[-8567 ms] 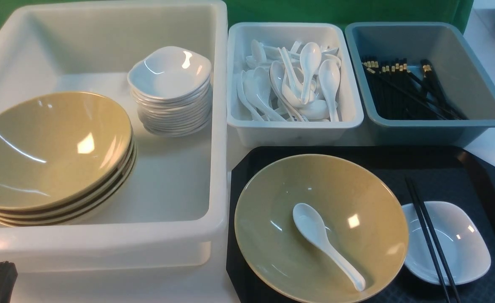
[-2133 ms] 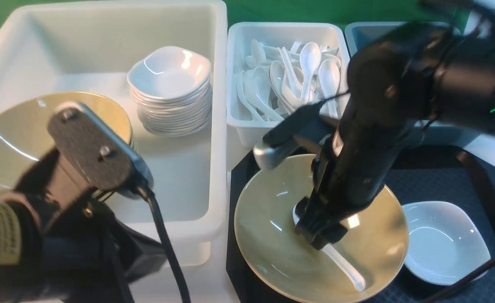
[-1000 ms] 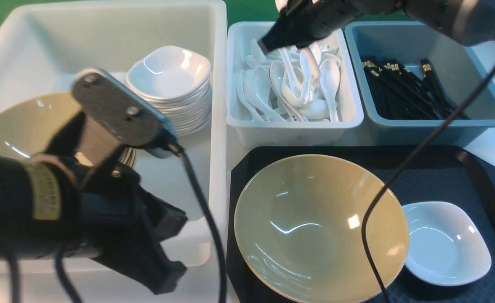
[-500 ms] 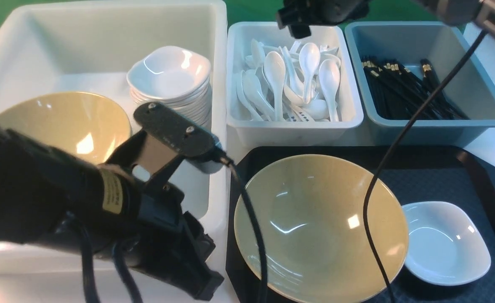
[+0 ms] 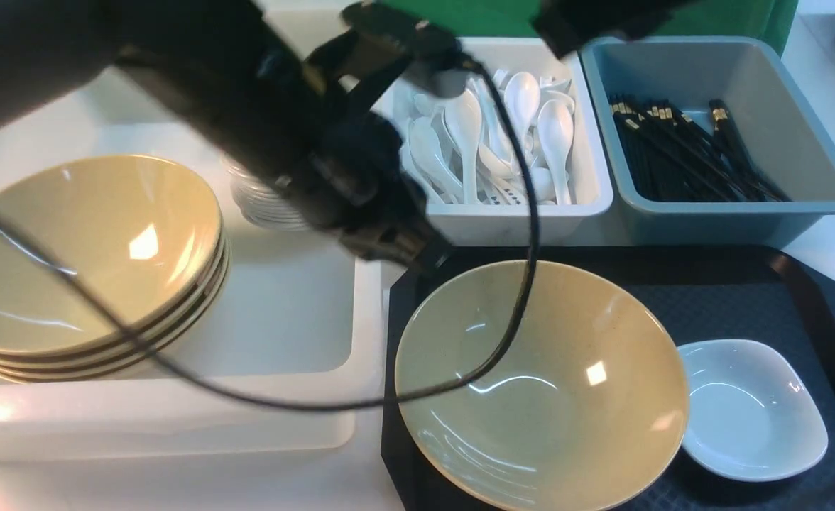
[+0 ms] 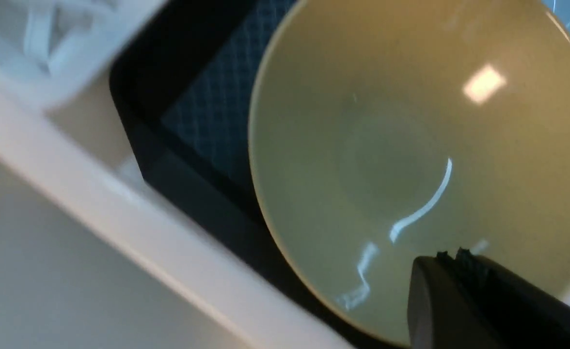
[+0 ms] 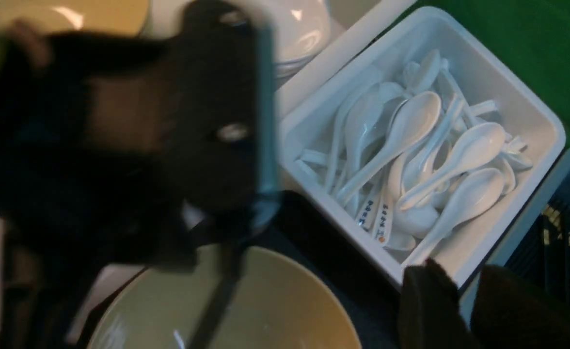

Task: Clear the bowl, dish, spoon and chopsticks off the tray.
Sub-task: Use the left arm to grab the yellow noodle bowl on the left

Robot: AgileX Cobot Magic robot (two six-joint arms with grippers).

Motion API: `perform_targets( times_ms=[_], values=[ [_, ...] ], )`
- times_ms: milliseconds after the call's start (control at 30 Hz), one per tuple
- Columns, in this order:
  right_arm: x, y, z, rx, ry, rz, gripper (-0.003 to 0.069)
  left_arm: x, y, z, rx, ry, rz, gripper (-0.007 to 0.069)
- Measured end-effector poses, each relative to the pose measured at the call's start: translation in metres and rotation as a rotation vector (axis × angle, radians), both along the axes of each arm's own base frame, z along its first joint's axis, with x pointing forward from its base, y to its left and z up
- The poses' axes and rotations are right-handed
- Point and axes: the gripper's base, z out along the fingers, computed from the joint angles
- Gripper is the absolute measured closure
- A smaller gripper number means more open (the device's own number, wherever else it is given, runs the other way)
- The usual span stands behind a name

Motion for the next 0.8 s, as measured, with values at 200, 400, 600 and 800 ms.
perform_targets(
  times_ms=[200,400,600,800],
  values=[
    [-0.050,-0.032,-0.016,0.017,0.047,0.005,0.0533,0.023,-0.042,-0.009,0.110,-0.039,-0.042,0.0491],
    [-0.087,-0.069,-0.029,0.056,0.060,-0.026,0.0534,0.053,-0.058,-0.052,0.268,-0.004,0.066,0.0271],
    [-0.109,-0.091,-0.036,0.109,0.063,-0.063,0.0531,0.072,-0.069,-0.099,0.331,0.020,0.065,0.0176],
    [-0.113,-0.096,-0.036,0.129,0.065,-0.077,0.0527,0.080,-0.077,-0.124,0.335,0.033,0.063,0.0259]
  ],
)
